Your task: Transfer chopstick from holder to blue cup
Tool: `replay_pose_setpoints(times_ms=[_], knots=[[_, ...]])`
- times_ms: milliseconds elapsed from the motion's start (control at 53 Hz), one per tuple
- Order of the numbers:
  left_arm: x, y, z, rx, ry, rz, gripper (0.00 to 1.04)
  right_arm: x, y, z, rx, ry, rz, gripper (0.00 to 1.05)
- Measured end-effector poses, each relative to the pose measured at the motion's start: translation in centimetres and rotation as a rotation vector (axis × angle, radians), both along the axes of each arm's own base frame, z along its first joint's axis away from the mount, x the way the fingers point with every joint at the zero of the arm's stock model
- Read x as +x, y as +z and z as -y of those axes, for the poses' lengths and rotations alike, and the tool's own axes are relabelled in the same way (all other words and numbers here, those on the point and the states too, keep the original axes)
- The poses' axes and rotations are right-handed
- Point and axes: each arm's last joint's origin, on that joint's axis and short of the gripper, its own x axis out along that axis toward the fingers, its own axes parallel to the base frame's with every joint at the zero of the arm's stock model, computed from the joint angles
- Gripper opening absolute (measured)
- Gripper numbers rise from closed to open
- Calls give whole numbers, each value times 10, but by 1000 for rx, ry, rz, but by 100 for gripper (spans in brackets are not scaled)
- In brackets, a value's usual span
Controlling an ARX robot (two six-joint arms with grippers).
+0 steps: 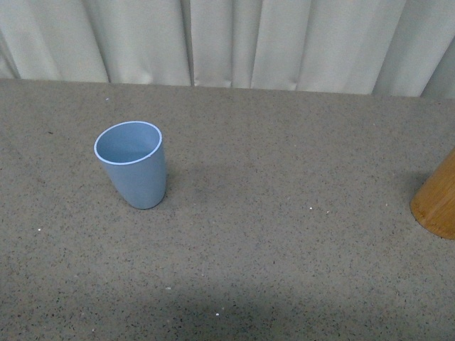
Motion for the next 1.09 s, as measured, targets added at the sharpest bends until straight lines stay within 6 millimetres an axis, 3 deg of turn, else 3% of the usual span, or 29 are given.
replay_pose_setpoints(times_ms=[208, 321, 434, 1094], knots=[[45, 6, 9, -64, 38, -26, 98, 0, 0, 0, 0, 0, 0, 95], [78, -4, 14, -28, 96, -156, 98, 0, 0, 0, 0, 0, 0, 95], [96, -10, 18, -1, 104, -233, 98, 0, 0, 0, 0, 0, 0, 95], [154, -40, 65, 31, 49, -424, 98, 0, 0, 0, 0, 0, 0, 95]])
